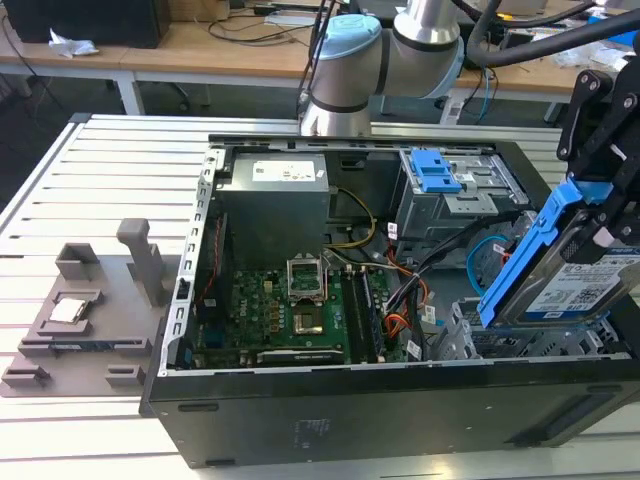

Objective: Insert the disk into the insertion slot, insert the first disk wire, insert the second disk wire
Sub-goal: 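Insert the disk into the insertion slot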

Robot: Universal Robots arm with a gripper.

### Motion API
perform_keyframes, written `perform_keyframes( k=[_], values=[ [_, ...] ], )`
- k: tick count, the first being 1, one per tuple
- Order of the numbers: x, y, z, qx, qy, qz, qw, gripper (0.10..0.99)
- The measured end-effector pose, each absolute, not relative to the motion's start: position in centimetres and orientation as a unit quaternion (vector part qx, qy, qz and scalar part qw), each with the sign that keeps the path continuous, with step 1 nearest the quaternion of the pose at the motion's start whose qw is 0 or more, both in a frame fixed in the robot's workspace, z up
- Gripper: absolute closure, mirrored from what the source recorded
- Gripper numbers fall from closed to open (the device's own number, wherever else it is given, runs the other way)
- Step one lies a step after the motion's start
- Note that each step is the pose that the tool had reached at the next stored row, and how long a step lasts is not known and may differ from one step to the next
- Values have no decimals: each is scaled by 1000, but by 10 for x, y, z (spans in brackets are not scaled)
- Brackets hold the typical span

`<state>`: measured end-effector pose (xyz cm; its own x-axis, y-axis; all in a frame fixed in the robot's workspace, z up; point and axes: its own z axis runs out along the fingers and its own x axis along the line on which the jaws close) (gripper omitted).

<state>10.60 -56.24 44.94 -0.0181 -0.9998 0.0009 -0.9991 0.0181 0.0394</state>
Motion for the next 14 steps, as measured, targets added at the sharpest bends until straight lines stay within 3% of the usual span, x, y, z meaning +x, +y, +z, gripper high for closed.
perform_keyframes(
  k=[14],
  values=[
    [106, -563, 444, 701, -713, -14, 14, 718]
  ],
)
